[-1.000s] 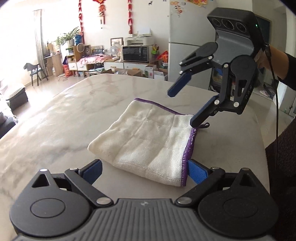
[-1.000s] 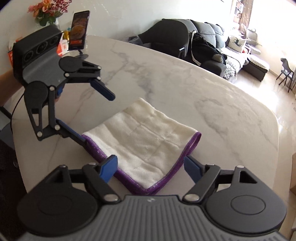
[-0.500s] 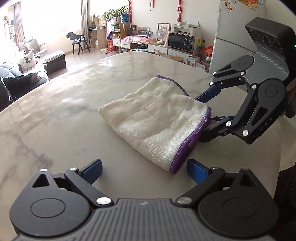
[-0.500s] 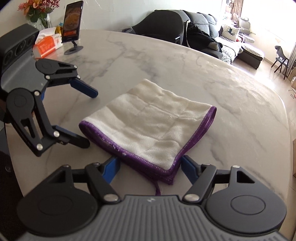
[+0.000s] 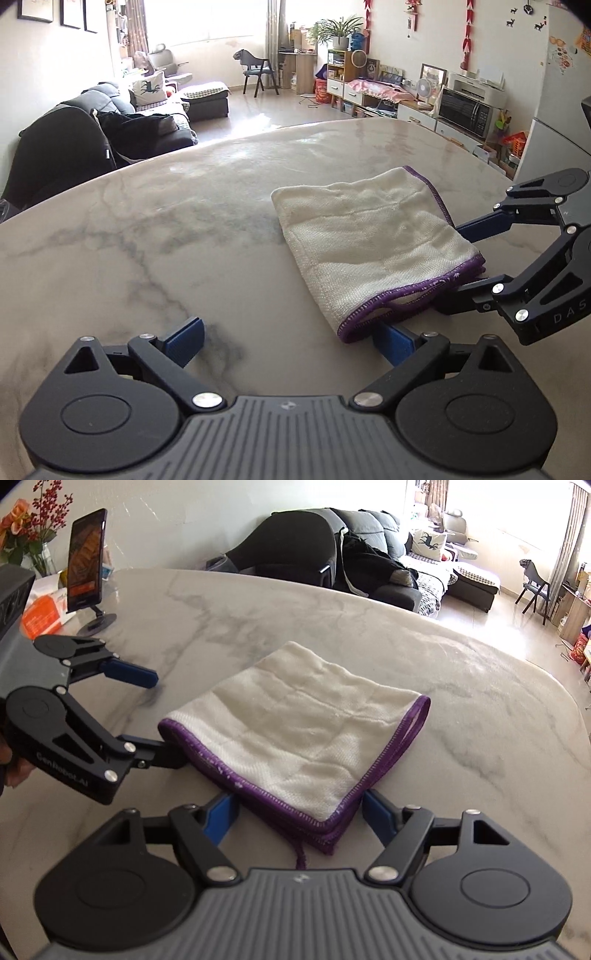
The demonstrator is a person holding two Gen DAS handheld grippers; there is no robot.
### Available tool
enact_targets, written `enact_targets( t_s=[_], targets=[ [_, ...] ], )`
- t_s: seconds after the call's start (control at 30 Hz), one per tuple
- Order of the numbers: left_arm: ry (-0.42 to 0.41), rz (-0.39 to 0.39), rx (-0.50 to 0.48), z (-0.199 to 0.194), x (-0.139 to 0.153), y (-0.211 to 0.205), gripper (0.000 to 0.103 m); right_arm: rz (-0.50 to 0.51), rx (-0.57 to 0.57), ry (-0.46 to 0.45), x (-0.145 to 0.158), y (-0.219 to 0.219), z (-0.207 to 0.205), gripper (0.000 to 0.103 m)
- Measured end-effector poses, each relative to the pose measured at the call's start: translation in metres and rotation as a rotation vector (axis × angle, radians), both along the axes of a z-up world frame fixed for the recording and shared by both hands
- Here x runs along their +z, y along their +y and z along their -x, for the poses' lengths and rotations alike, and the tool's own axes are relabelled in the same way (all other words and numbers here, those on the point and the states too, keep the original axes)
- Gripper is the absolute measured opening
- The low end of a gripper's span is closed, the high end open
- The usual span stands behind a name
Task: Fold towel
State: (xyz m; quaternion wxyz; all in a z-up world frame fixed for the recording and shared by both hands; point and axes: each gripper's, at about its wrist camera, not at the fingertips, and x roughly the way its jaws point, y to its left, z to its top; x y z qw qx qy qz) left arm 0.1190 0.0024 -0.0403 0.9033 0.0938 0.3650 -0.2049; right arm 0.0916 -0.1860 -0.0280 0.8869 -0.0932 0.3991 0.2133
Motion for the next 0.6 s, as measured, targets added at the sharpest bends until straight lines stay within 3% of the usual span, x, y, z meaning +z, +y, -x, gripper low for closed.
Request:
enact_targets(
  t_s=[0.13, 0.27, 0.43, 0.6],
  targets=[
    [-0.006, 0.003, 0.06, -0.008, 0.003, -0.005, 0.098, 0.017, -0.031, -0.008, 0.0, 0.005, -0.007, 0.085],
    [0.013, -0.003, 0.172, -0.003, 0.004, -0.017, 0.102, 0.045, -0.106, -0.021, 0.004, 0.001, -0.002, 0.103],
    [-0.02, 0.009, 0.3, 0.013, 0.005, -0.024, 0.102, 0.039, -0.234, -0.039, 0.01, -0.015, 0.012, 0.103],
    [-0.056, 0.015, 0.363, 0.025, 0.007, -0.025, 0.102, 0.062, -0.371, -0.009, -0.001, -0.026, 0.025, 0.103]
  ],
)
